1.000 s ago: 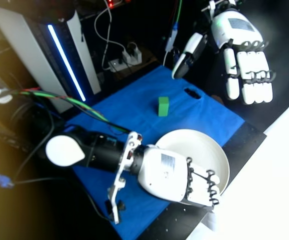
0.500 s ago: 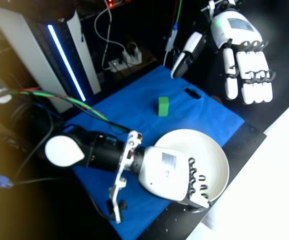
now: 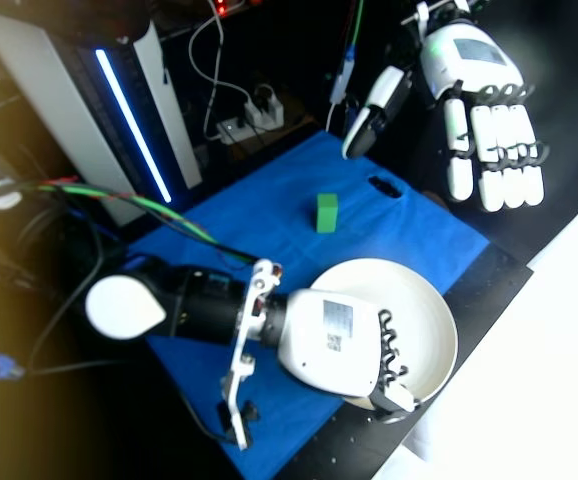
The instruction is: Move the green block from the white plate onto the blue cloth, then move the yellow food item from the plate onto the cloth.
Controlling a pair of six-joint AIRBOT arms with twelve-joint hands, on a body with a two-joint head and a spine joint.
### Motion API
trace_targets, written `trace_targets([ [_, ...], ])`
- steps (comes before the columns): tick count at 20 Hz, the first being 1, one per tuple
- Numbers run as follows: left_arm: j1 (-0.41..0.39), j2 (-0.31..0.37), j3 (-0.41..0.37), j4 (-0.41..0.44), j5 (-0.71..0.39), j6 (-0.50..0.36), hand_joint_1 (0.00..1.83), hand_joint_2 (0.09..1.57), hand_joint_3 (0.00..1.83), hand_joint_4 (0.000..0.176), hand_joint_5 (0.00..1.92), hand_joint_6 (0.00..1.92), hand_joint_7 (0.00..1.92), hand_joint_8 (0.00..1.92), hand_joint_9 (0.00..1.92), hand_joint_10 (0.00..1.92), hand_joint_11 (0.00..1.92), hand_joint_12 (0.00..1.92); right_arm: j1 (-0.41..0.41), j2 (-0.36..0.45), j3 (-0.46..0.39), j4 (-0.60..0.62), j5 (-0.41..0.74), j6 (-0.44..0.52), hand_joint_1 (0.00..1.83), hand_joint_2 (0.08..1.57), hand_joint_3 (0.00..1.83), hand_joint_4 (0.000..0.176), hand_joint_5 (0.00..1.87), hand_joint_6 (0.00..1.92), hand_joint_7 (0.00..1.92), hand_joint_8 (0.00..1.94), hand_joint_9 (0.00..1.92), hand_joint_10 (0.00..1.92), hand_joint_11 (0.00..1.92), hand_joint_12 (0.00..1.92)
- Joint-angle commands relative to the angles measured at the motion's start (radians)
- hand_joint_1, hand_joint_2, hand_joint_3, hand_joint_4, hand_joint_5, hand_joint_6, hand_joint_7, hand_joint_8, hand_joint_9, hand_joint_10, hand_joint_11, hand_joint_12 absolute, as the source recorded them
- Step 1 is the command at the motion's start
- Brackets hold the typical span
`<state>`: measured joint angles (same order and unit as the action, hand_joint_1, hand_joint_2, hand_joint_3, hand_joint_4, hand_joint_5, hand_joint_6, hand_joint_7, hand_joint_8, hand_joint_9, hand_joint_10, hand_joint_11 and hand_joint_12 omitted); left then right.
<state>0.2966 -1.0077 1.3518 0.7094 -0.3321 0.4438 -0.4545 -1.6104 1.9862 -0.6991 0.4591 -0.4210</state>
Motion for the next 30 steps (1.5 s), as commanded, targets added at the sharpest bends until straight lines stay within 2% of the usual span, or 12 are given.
trace_targets([
  [1, -0.004, -0.002, 0.004, -0.028, -0.075, -0.006, 0.59, 0.69, 0.0, 0.127, 0.02, 0.0, 0.23, 0.01, 0.19, 0.01, 0.15, 0.05, 0.009, 0.011, -0.012, 0.034, 0.14, -0.005, 1.26, 1.11, 0.0, 0.0, 1.23, 0.39, 0.84, 1.33, 0.66, 1.2, 0.43, 1.83],
  [2, 0.001, -0.002, 0.004, -0.028, -0.075, -0.006, 0.59, 0.68, 0.0, 0.127, 0.02, 0.0, 0.23, 0.0, 0.19, 0.01, 0.15, 0.05, 0.015, 0.034, -0.039, 0.035, 0.172, -0.005, 1.2, 1.05, 0.0, 0.0, 1.2, 0.56, 0.75, 1.11, 0.58, 1.38, 0.4, 1.9],
  [3, 0.003, -0.002, 0.004, -0.029, -0.073, -0.007, 0.61, 0.7, 0.0, 0.123, 0.04, 0.01, 0.23, 0.0, 0.19, 0.0, 0.15, 0.05, 0.018, 0.056, -0.066, 0.036, 0.195, -0.005, 1.19, 1.03, 0.0, 0.0, 1.19, 0.6, 0.72, 1.56, 0.64, 1.81, 0.62, 1.92],
  [5, 0.012, -0.001, 0.007, -0.041, -0.074, -0.01, 0.63, 0.68, 0.0, 0.12, 0.04, 0.01, 0.24, 0.01, 0.19, 0.0, 0.16, 0.05, 0.021, 0.102, -0.128, 0.037, 0.252, -0.005, 1.19, 1.05, 0.0, 0.0, 1.14, 0.69, 0.7, 1.12, 0.46, 1.6, 0.35, 1.92],
  [6, 0.016, 0.0, 0.008, -0.042, -0.074, -0.016, 0.64, 0.67, 0.0, 0.118, 0.05, 0.01, 0.26, 0.01, 0.21, 0.01, 0.16, 0.05, 0.021, 0.124, -0.157, 0.037, 0.282, -0.005, 1.25, 1.1, 0.0, 0.0, 1.14, 0.52, 0.87, 1.26, 0.58, 1.42, 0.38, 1.84],
  [8, 0.029, 0.002, 0.013, -0.043, -0.077, -0.036, 0.61, 0.66, 0.0, 0.104, 0.03, 0.0, 0.25, 0.01, 0.21, 0.01, 0.17, 0.05, 0.021, 0.172, -0.222, 0.036, 0.337, -0.005, 1.24, 1.08, 0.0, 0.0, 1.14, 0.6, 1.0, 1.06, 0.78, 0.74, 0.39, 1.45],
  [9, 0.033, 0.003, 0.014, -0.045, -0.078, -0.041, 0.6, 0.67, 0.0, 0.103, 0.01, 0.0, 0.23, 0.0, 0.2, 0.0, 0.16, 0.04, 0.021, 0.191, -0.245, 0.036, 0.354, -0.005, 1.26, 1.08, 0.0, 0.0, 1.21, 0.42, 0.98, 1.15, 0.76, 1.13, 0.45, 1.7],
  [14, 0.046, 0.007, 0.015, -0.064, -0.085, -0.042, 0.61, 0.73, 0.02, 0.075, 0.0, 0.0, 0.21, 0.0, 0.19, 0.0, 0.17, 0.04, 0.021, 0.315, -0.384, -0.014, 0.42, -0.005, 1.28, 1.07, 0.0, 0.0, 1.3, 0.13, 1.02, 1.18, 0.82, 1.36, 0.58, 1.81],
  [15, 0.052, 0.009, 0.015, -0.073, -0.09, -0.042, 0.59, 0.73, 0.01, 0.069, 0.0, 0.0, 0.21, 0.0, 0.19, 0.0, 0.19, 0.05, 0.02, 0.343, -0.423, -0.045, 0.427, -0.005, 1.22, 1.02, 0.0, 0.0, 1.26, 0.41, 1.01, 1.09, 0.84, 1.42, 0.6, 1.88],
  [19, 0.072, 0.012, 0.017, -0.105, -0.104, -0.042, 0.59, 0.74, 0.01, 0.104, 0.0, 0.0, 0.19, 0.0, 0.18, 0.0, 0.16, 0.04, -0.003, 0.412, -0.524, -0.112, 0.453, -0.005, 1.28, 1.06, 0.0, 0.0, 1.17, 0.42, 1.1, 1.03, 0.88, 1.14, 0.47, 1.69],
  [23, 0.085, 0.015, 0.015, -0.119, -0.121, -0.043, 0.58, 0.74, 0.01, 0.106, 0.0, 0.0, 0.19, 0.0, 0.17, 0.0, 0.15, 0.03, -0.06, 0.435, -0.58, -0.133, 0.478, -0.005, 1.25, 1.05, 0.0, 0.0, 1.05, 0.79, 1.2, 0.7, 1.11, 0.46, 0.63, 1.24],
  [30, 0.086, 0.014, 0.009, -0.12, -0.128, -0.043, 0.58, 0.72, 0.0, 0.097, 0.0, 0.0, 0.2, 0.0, 0.19, 0.01, 0.15, 0.03, -0.098, 0.406, -0.567, -0.176, 0.452, -0.005, 1.28, 1.02, 0.0, 0.0, 1.1, 0.66, 1.32, 0.52, 1.36, 0.4, 1.0, 1.33],
])
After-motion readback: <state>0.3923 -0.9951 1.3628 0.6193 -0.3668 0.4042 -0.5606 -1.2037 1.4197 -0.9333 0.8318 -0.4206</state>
